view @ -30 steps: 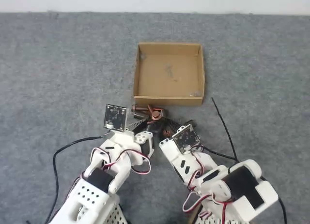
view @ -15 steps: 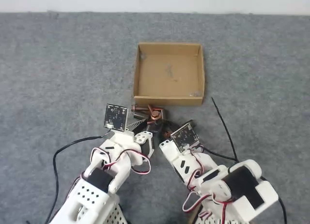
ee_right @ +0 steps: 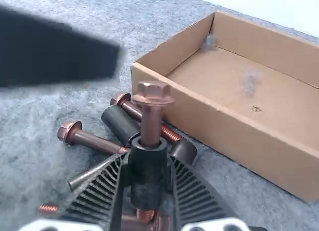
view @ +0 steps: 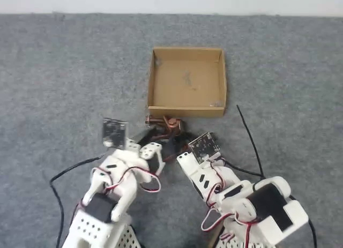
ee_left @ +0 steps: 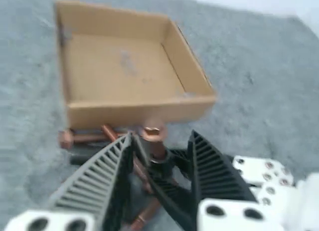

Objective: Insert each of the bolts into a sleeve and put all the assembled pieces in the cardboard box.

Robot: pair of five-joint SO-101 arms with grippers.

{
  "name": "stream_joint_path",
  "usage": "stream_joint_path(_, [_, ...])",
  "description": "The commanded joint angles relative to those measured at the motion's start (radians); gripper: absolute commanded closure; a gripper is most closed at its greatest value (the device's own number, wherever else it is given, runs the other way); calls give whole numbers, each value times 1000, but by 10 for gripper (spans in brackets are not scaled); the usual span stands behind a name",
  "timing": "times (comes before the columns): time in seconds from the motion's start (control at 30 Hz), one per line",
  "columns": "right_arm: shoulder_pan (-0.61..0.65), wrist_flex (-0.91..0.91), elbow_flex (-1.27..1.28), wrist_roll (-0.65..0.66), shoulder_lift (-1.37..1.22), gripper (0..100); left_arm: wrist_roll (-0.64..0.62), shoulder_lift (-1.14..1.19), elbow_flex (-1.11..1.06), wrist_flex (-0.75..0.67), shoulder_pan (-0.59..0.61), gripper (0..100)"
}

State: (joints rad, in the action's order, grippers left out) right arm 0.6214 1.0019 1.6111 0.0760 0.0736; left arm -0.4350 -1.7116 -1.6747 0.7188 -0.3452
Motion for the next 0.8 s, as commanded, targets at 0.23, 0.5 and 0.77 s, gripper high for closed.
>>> stream_joint_path(0.23, [-15,1,-49,-12,58,993,-18,-89,105,95,164,833])
stream_joint_path(0.5, [-18,130,0,-12,58,993,-18,-110,87,104,350,834])
stream_joint_path(0.77, [-47,229,9,-11,58,993,-14,-110,2,104,480,834])
